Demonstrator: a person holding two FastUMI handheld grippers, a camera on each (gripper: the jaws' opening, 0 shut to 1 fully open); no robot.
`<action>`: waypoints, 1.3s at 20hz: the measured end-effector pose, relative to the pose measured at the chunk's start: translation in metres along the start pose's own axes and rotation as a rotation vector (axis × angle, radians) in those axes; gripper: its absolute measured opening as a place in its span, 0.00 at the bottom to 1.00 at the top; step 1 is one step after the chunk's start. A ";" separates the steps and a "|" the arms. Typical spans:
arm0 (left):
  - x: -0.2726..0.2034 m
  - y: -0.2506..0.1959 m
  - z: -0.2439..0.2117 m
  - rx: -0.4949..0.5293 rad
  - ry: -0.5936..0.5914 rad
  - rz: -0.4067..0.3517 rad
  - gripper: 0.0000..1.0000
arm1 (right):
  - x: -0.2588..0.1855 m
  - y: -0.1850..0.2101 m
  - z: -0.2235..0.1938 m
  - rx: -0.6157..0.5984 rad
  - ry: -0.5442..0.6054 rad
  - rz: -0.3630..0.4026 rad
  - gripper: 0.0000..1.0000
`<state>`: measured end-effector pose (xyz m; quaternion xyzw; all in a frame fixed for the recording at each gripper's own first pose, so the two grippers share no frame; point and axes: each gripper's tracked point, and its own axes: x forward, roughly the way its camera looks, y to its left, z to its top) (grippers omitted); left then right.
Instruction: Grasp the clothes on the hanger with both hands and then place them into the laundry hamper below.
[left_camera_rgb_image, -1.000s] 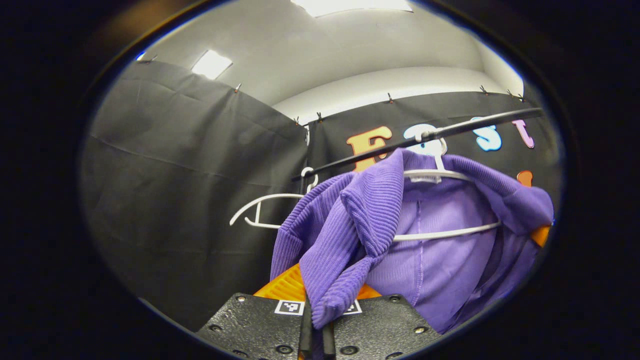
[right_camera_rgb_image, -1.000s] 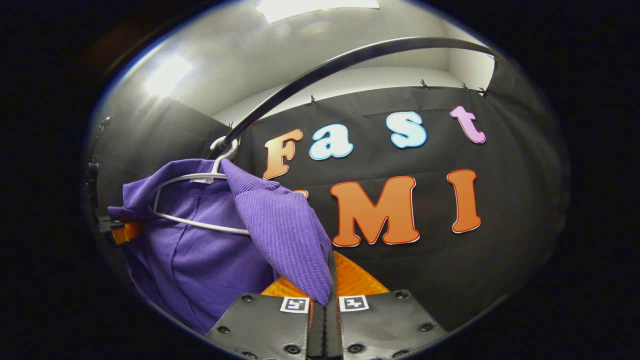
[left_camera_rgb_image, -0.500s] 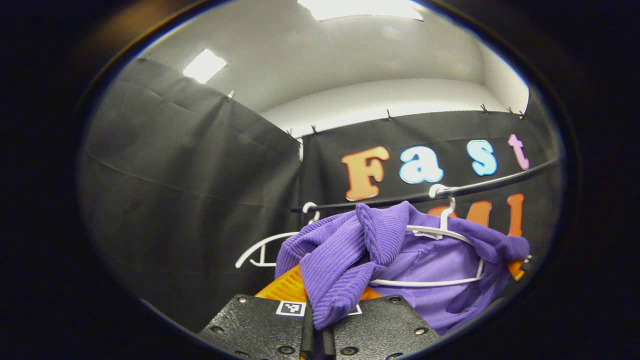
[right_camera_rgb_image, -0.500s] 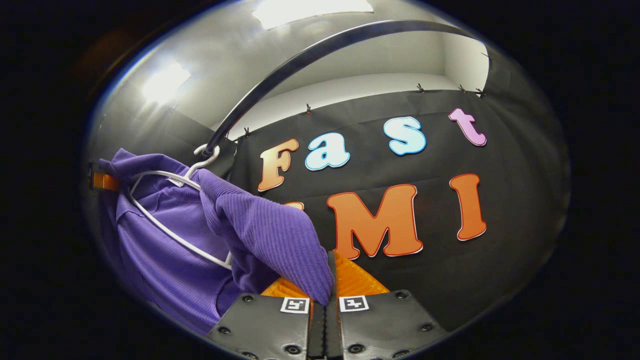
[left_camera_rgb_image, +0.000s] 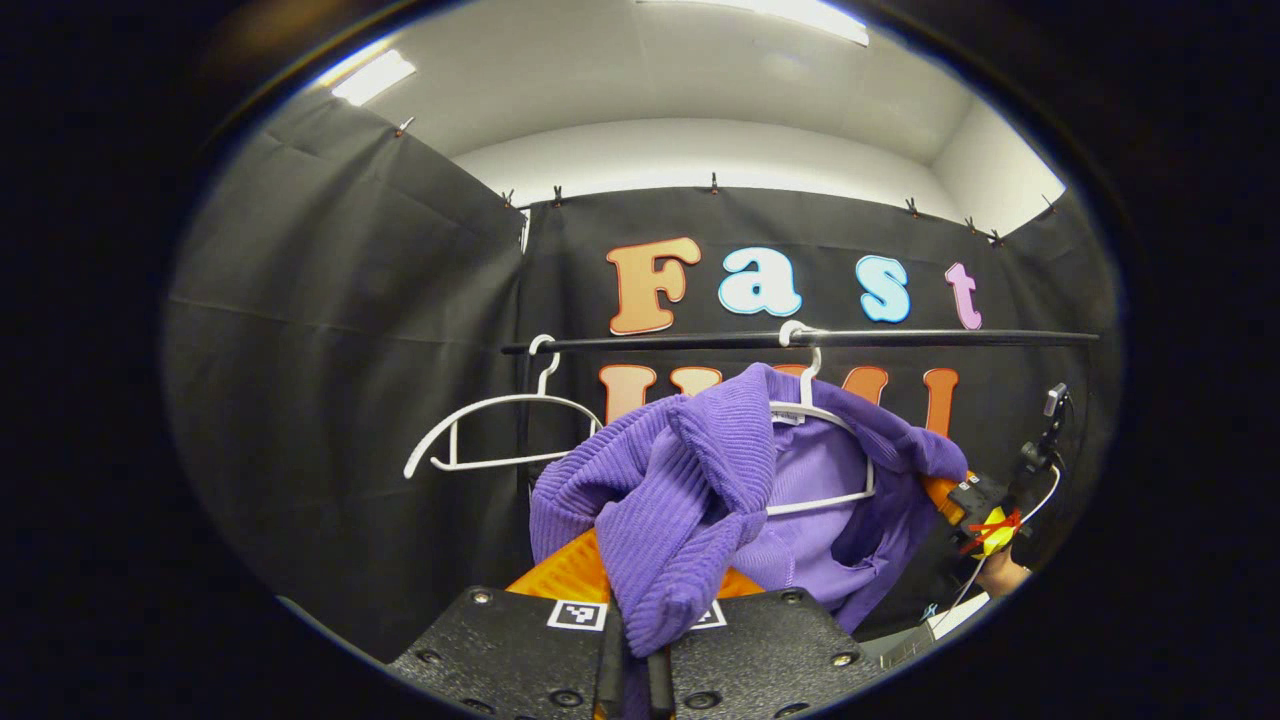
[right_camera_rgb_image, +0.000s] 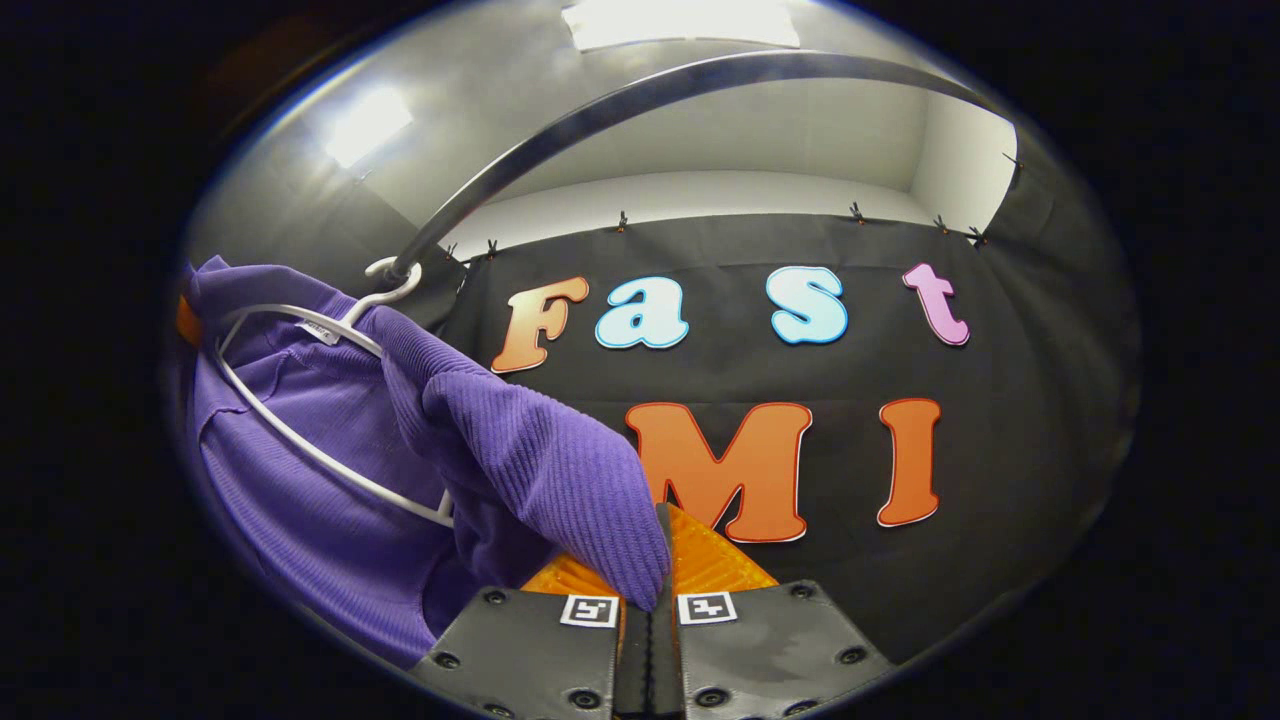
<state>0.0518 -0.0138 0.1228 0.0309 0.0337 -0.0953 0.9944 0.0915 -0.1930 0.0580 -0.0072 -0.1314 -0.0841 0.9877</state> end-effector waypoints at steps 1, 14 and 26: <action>0.000 -0.003 0.002 0.003 0.005 -0.007 0.11 | -0.001 0.001 -0.002 0.014 0.004 0.005 0.08; -0.020 -0.023 -0.017 -0.070 0.076 -0.043 0.24 | -0.005 -0.001 0.000 0.115 -0.003 0.045 0.08; 0.069 0.121 0.031 -0.069 -0.239 0.241 0.07 | -0.023 0.021 0.016 0.150 -0.036 0.164 0.08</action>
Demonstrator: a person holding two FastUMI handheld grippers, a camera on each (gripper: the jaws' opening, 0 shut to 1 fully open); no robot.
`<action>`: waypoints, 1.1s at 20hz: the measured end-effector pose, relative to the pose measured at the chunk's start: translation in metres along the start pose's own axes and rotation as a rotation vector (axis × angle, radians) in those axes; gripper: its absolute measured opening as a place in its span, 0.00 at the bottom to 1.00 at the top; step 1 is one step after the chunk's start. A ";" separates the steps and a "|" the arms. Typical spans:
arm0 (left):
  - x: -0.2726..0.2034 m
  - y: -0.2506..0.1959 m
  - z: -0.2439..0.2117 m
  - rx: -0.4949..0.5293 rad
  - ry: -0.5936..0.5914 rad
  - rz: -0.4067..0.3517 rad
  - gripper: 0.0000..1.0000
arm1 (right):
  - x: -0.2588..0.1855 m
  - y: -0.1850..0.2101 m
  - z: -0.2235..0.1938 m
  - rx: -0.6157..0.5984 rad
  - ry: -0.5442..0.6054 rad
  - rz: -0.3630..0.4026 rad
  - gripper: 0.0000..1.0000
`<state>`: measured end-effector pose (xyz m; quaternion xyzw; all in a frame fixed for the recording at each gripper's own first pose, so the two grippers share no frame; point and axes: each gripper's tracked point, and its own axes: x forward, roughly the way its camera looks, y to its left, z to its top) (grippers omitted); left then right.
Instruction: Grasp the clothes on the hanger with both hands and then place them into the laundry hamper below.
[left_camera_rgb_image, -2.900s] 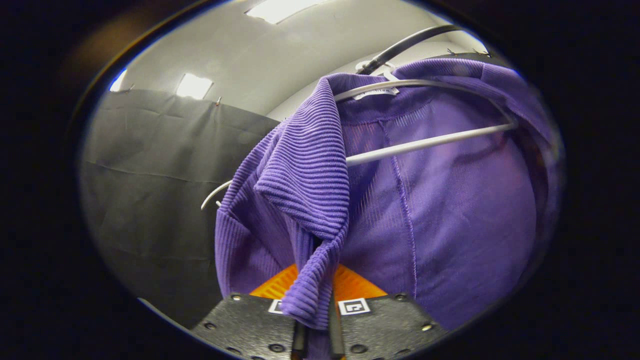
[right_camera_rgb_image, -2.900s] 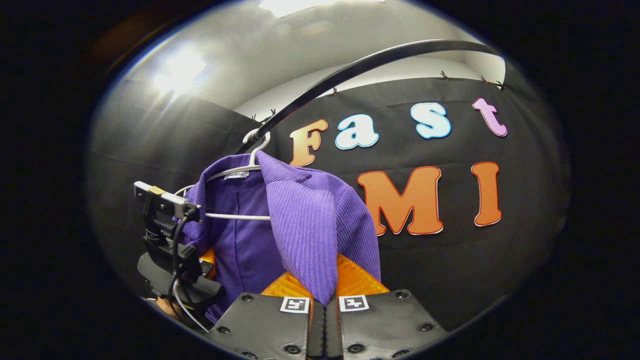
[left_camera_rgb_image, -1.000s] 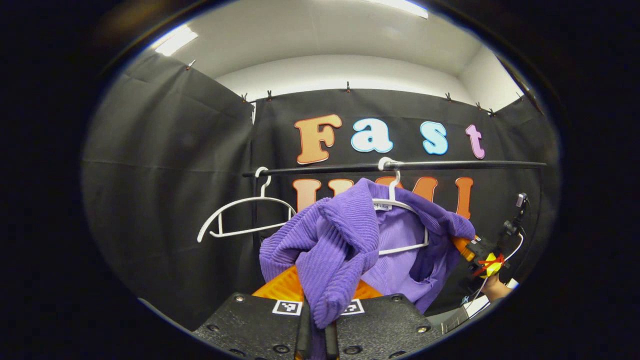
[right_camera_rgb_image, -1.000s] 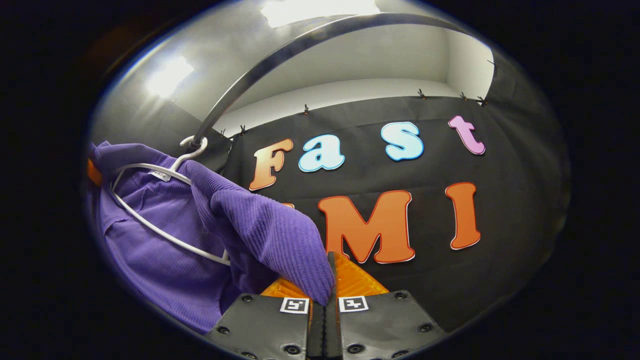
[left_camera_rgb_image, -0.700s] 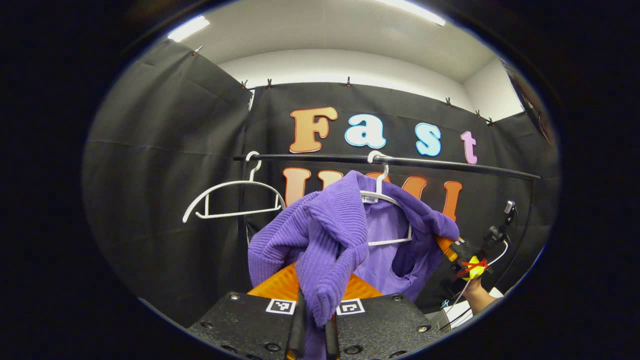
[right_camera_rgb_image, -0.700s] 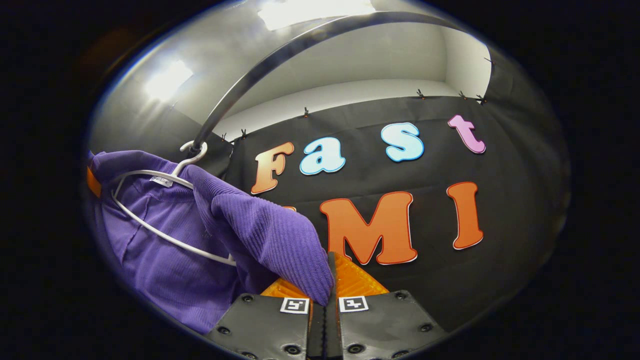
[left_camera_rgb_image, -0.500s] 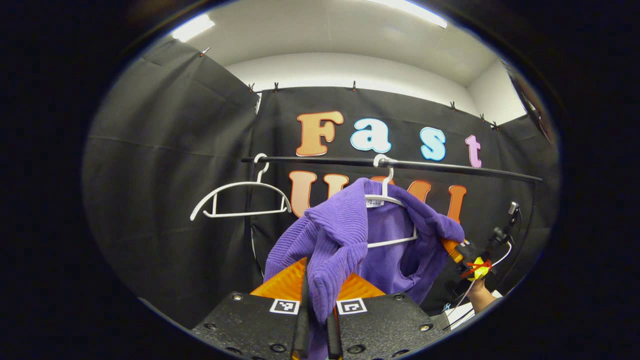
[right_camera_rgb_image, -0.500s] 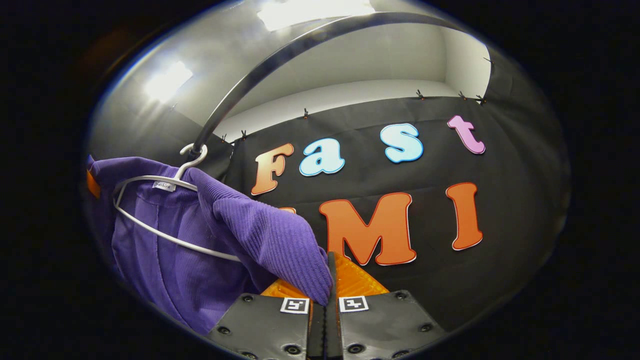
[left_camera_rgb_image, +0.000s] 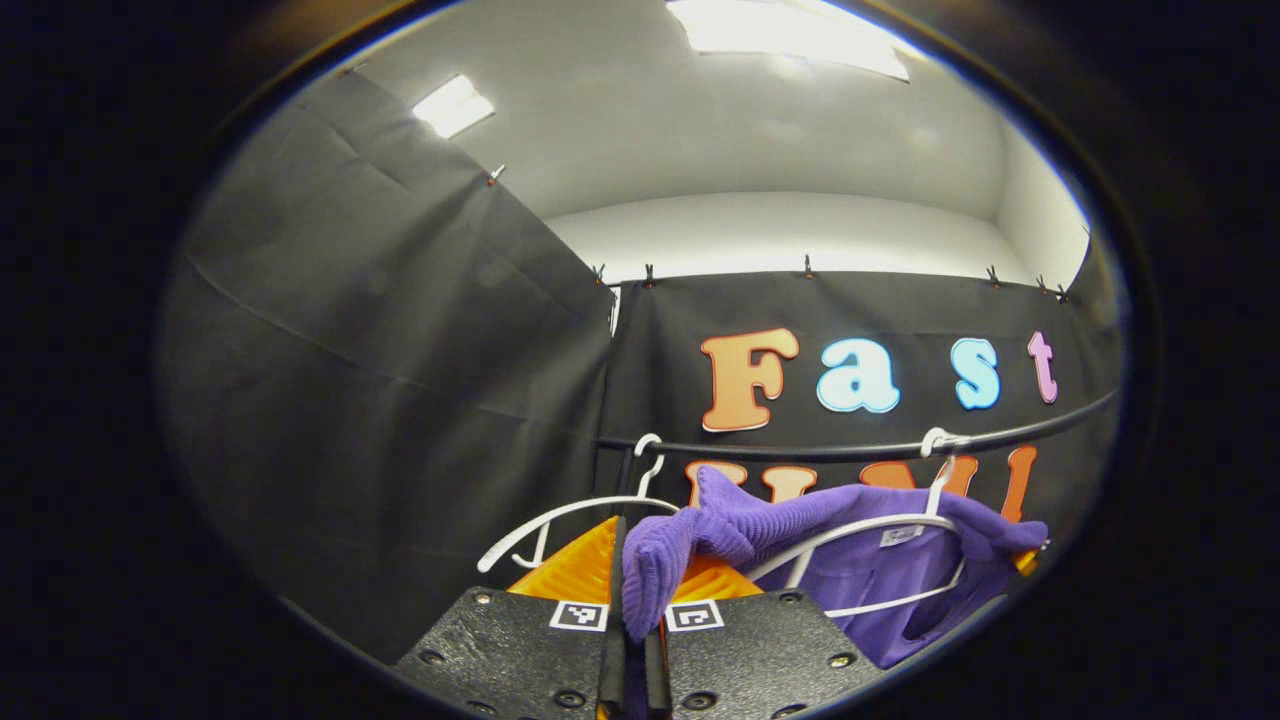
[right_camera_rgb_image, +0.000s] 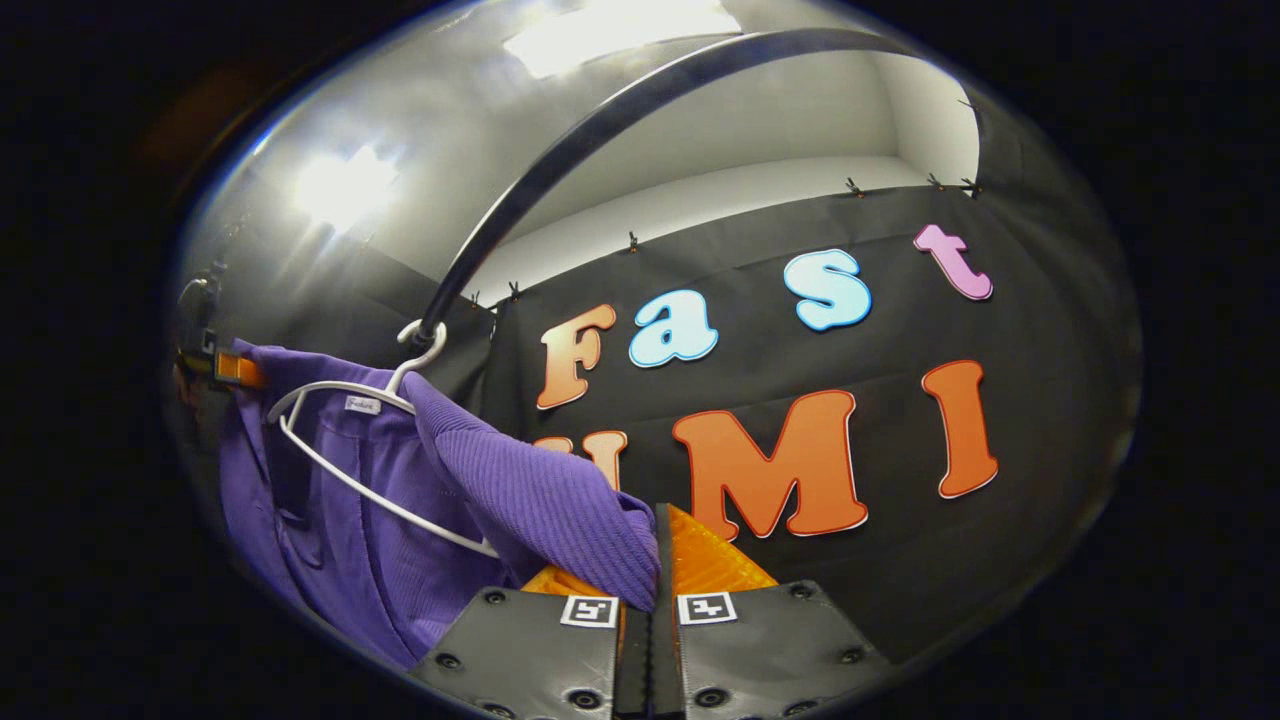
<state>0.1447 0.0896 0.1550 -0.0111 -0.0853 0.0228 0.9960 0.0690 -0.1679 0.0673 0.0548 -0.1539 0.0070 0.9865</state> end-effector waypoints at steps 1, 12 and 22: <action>0.011 0.006 -0.019 -0.001 0.026 -0.003 0.10 | -0.001 0.002 0.001 -0.003 -0.002 0.011 0.08; -0.034 -0.035 -0.253 -0.137 0.390 -0.014 0.07 | 0.025 -0.024 -0.014 -0.101 0.032 -0.041 0.08; -0.071 -0.082 -0.280 -0.144 0.463 -0.056 0.07 | 0.022 -0.133 -0.060 -0.095 0.181 -0.259 0.08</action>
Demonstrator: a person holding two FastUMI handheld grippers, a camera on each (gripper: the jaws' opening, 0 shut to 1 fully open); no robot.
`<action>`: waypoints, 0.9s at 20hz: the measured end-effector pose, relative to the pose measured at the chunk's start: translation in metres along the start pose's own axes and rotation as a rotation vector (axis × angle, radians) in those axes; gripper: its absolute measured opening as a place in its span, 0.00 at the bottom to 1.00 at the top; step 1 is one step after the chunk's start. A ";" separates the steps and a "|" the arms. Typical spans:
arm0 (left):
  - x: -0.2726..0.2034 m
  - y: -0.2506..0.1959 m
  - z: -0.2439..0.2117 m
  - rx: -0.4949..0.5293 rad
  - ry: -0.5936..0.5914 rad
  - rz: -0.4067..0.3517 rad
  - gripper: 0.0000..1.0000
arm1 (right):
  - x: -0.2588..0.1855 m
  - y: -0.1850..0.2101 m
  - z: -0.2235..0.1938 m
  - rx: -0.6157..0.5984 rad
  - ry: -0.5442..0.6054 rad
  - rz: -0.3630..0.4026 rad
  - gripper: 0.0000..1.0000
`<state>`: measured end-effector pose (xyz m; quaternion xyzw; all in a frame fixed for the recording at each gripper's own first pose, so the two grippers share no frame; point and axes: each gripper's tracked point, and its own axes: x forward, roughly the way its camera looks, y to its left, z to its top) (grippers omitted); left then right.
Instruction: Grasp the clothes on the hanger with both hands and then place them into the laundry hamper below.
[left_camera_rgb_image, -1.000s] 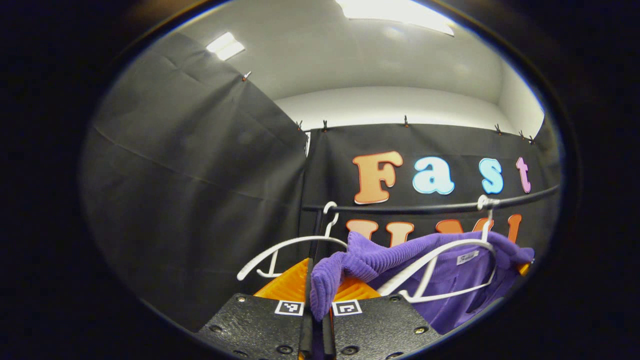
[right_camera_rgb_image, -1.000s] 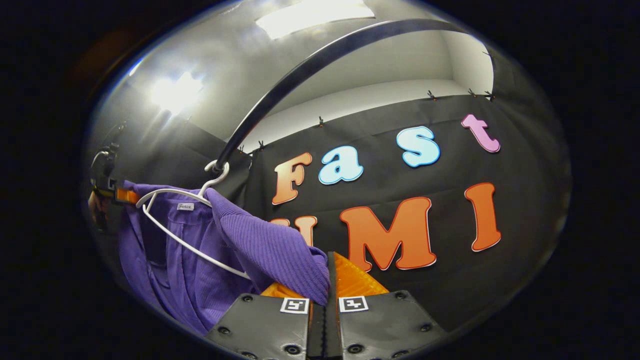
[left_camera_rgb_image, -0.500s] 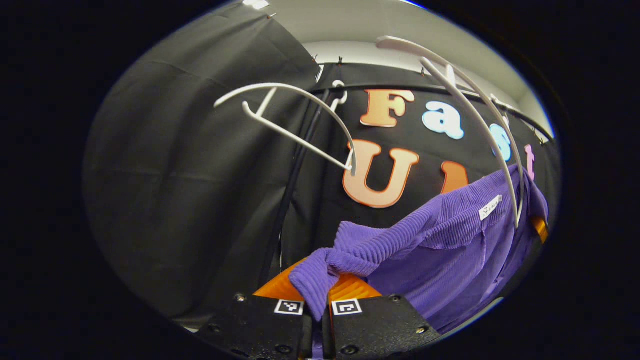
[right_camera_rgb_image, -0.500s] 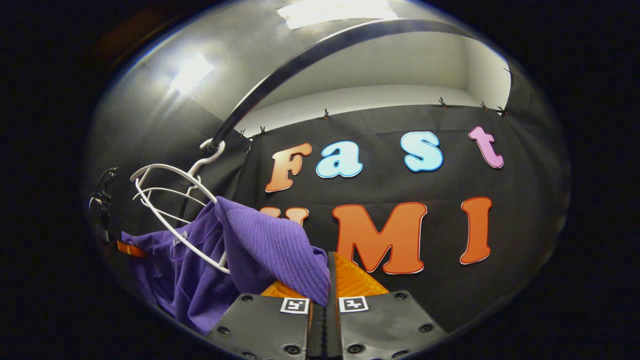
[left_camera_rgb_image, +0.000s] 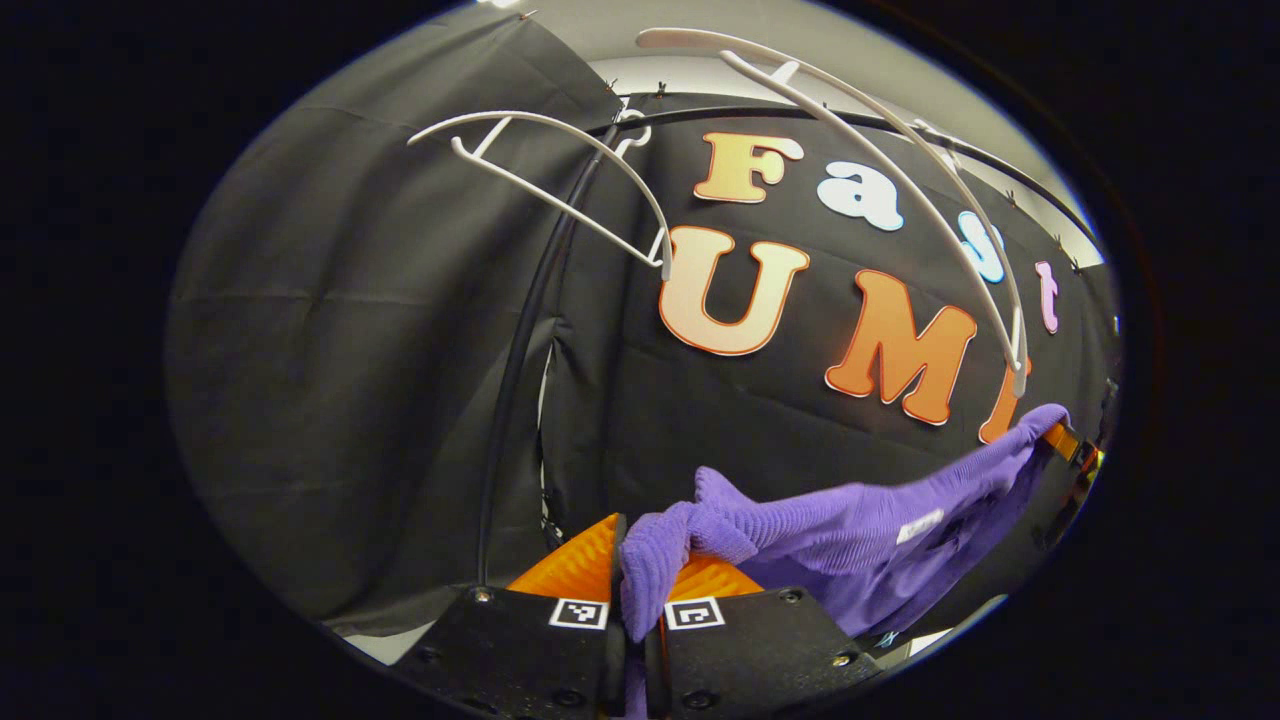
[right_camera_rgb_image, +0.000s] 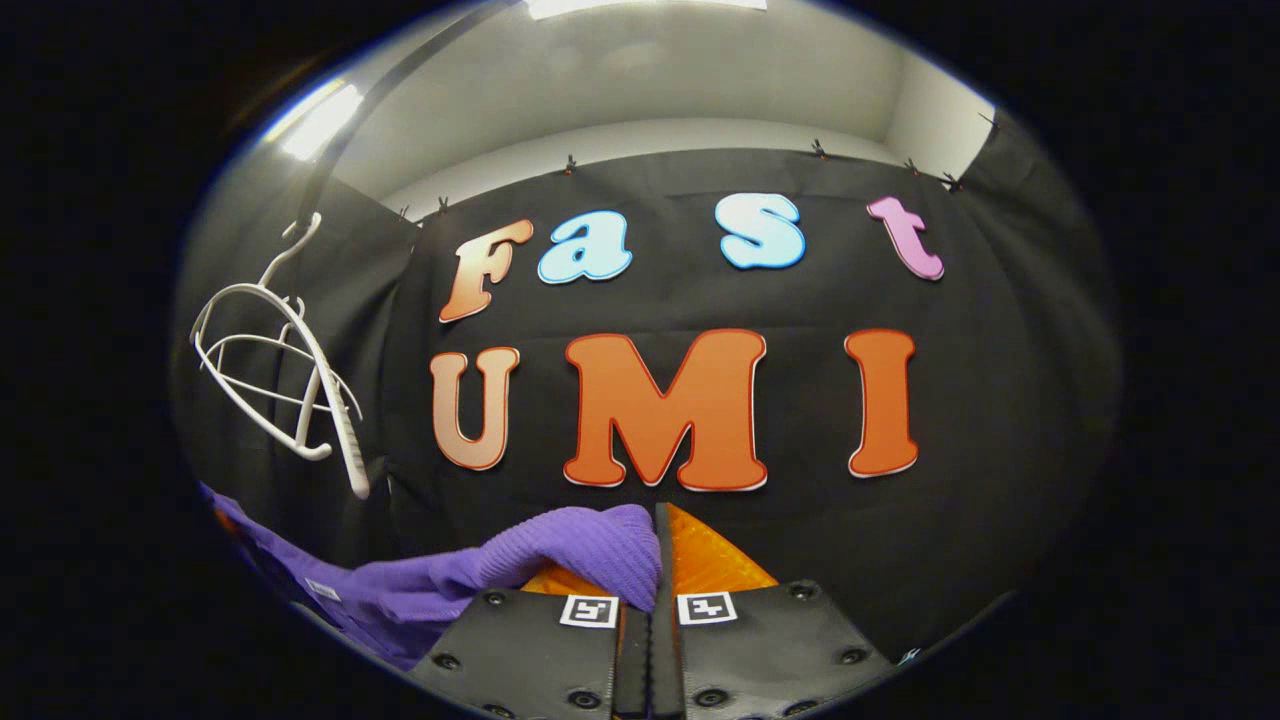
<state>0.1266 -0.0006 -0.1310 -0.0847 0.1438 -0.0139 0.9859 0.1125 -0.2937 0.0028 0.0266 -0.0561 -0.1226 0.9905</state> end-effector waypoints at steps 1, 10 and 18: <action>-0.005 -0.006 -0.001 0.020 -0.005 0.000 0.07 | -0.007 -0.002 0.002 -0.018 0.003 -0.001 0.08; -0.070 -0.016 0.062 0.105 -0.113 -0.114 0.10 | -0.132 0.089 0.041 -0.050 0.030 0.060 0.08; -0.115 -0.062 0.065 0.067 -0.099 -0.367 0.07 | -0.217 0.195 0.013 0.006 0.124 0.067 0.08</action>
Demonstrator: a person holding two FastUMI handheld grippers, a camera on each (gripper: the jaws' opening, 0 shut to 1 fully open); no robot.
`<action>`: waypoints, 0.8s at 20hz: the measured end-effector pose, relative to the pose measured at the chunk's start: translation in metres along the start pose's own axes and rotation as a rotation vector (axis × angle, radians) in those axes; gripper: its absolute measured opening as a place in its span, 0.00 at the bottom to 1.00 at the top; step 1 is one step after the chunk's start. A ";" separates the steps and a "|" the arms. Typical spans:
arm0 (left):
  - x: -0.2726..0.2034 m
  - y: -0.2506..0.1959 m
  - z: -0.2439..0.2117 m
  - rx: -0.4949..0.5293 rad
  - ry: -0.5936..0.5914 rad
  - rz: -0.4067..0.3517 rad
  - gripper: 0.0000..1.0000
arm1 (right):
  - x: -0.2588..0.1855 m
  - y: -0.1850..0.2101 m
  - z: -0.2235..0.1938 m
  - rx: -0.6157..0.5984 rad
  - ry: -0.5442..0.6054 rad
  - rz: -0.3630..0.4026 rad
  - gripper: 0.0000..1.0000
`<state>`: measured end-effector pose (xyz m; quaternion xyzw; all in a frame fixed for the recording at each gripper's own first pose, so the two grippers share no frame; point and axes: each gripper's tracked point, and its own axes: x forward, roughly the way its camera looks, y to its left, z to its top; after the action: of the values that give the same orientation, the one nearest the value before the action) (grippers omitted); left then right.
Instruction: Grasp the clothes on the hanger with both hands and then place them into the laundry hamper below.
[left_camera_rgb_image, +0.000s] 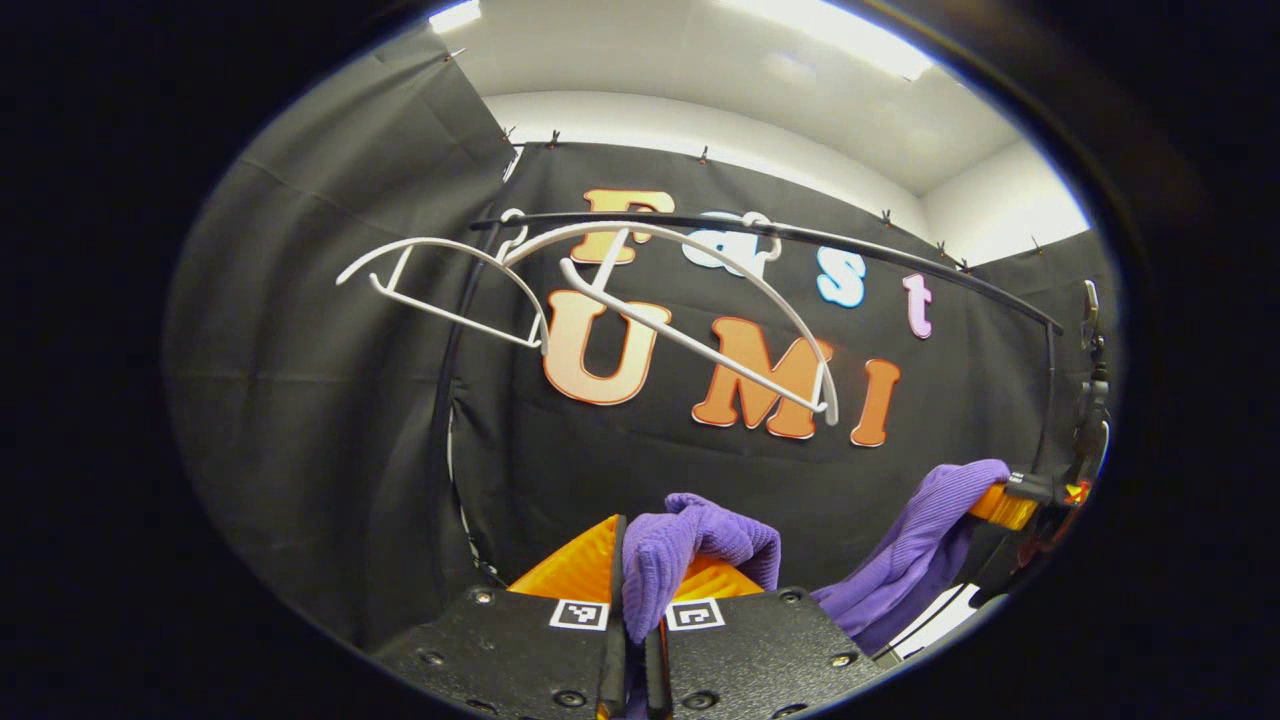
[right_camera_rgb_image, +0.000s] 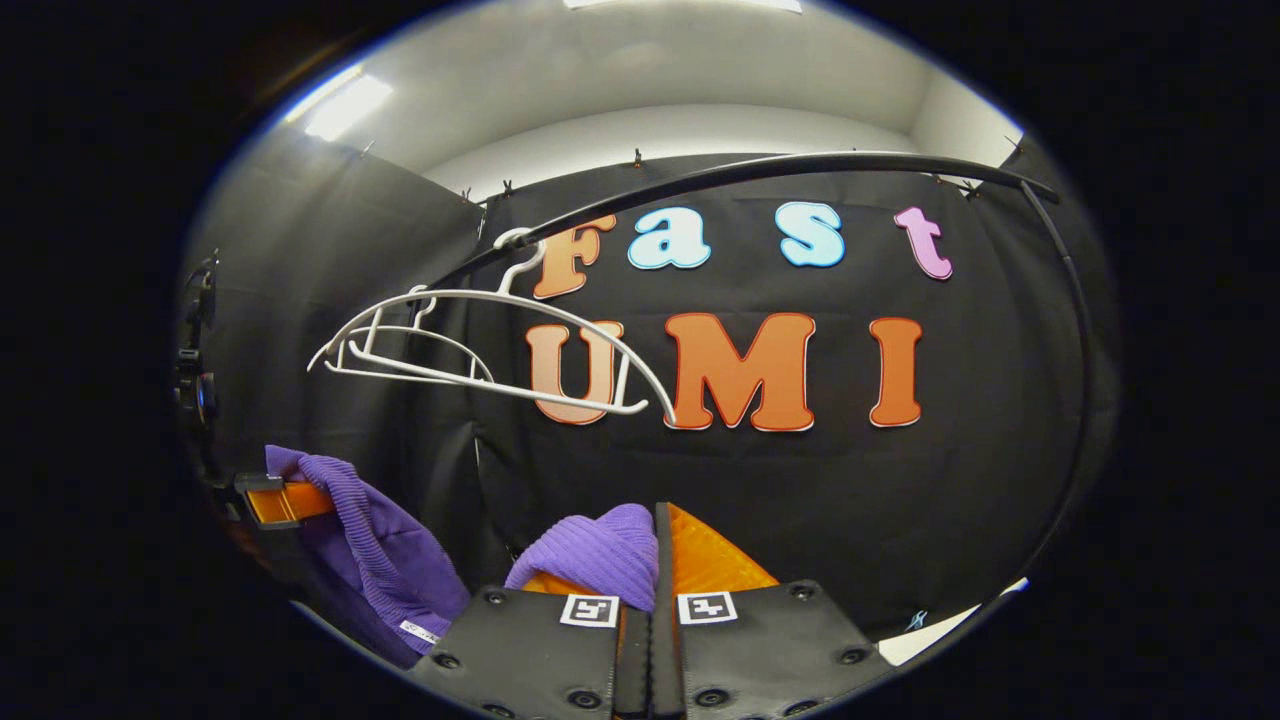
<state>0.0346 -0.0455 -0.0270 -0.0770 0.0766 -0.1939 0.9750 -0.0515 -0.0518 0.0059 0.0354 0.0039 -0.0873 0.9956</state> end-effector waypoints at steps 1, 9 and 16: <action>0.003 -0.006 -0.006 -0.013 0.012 -0.011 0.07 | 0.003 0.004 -0.005 0.005 0.008 0.009 0.08; 0.071 -0.072 -0.119 -0.084 0.215 -0.028 0.10 | 0.084 0.014 -0.094 0.047 0.162 0.111 0.08; 0.065 -0.048 -0.276 0.030 0.610 0.092 0.28 | 0.080 -0.021 -0.276 -0.013 0.525 0.067 0.37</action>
<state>0.0270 -0.1477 -0.2955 0.0026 0.3664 -0.1650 0.9157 0.0229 -0.0664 -0.2721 0.0505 0.2617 -0.0421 0.9629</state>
